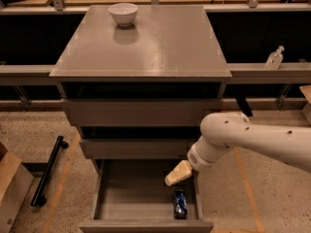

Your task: Pick pepsi can from bottom drawer and place on counter

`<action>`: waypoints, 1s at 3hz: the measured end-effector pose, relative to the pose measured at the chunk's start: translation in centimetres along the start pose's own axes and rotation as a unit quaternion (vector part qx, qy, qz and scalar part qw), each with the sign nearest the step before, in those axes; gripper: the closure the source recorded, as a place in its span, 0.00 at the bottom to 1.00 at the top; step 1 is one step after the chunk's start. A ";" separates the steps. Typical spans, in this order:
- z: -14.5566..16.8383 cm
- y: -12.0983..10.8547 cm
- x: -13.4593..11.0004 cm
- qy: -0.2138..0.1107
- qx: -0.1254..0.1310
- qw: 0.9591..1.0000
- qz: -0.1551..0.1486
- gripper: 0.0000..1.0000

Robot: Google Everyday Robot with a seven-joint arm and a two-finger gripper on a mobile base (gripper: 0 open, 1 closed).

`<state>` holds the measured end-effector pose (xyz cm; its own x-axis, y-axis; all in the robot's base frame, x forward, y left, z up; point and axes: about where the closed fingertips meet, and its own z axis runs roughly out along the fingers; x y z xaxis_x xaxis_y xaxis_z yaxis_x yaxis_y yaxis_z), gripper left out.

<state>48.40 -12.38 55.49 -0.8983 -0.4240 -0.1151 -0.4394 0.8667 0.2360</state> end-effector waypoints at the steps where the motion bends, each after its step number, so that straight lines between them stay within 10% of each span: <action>1: 4.4 -0.1 -1.6 -0.011 -0.038 0.999 0.017 0.00; 3: 13.2 -1.5 -3.3 -0.004 -0.056 0.997 0.062 0.00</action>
Offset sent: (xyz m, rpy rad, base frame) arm 0.0452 0.0437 -0.1382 0.1070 0.0670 -0.0977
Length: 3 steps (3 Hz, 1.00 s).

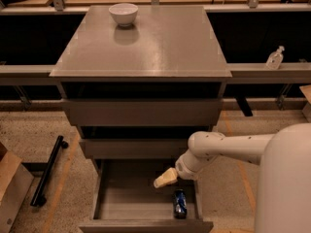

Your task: Pick pepsi can from bottom drawer and place on counter

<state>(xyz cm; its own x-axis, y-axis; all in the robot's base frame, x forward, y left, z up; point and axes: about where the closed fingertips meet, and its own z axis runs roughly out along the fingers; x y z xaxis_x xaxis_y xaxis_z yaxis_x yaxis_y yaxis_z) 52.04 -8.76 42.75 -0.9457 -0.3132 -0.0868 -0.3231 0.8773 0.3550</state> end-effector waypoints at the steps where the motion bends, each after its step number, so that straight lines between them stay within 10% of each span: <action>1: 1.0 -0.2 0.3 0.004 -0.004 1.000 0.006 0.00; 3: 6.7 -2.1 -0.7 -0.012 -0.012 0.999 0.050 0.00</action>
Offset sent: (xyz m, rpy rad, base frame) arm 0.0076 0.0027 -0.0532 0.0546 0.0205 -0.1212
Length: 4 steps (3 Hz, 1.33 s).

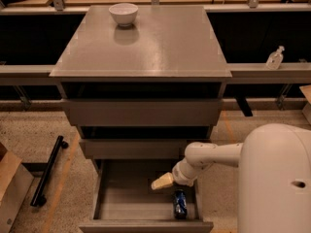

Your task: Pick pepsi can from bottom drawer and place on counter

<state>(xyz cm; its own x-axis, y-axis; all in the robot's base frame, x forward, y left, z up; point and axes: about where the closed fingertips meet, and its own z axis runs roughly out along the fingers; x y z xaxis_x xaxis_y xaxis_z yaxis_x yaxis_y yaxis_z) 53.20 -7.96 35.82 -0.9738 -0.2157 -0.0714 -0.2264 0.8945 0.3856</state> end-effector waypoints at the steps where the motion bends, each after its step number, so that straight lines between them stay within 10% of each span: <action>1: 4.3 -1.9 -0.6 0.009 0.021 0.999 0.026 0.00; 4: 7.0 -3.9 -0.1 -0.003 -0.015 0.998 0.056 0.00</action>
Offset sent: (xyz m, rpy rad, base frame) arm 0.0089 0.0011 -0.0366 -0.0360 0.0166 -0.0345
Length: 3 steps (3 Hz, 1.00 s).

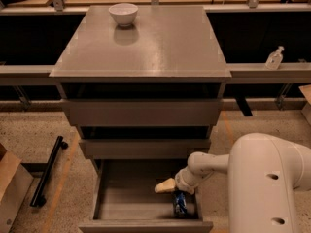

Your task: Pick pepsi can from bottom drawer and place on counter

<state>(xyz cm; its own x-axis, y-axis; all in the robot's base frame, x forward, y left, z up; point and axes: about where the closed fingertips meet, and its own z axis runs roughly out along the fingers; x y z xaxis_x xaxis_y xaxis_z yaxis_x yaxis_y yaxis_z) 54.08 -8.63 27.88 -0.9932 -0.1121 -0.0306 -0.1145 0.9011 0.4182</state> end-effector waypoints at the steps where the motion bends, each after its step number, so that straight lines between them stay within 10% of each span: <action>1: 3.2 -2.0 -0.1 -0.001 -0.028 0.999 0.032 0.00; 3: 7.0 -3.7 0.2 0.015 -0.048 0.997 0.062 0.00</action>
Offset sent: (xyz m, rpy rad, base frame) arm 0.0059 -0.0094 -0.0792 0.0979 0.0717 -0.1101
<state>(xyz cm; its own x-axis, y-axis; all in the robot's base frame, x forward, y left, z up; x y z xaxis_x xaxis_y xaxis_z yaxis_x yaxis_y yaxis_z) 54.14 -9.09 19.94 -0.9985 -0.0161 0.0522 0.0123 0.8646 0.5023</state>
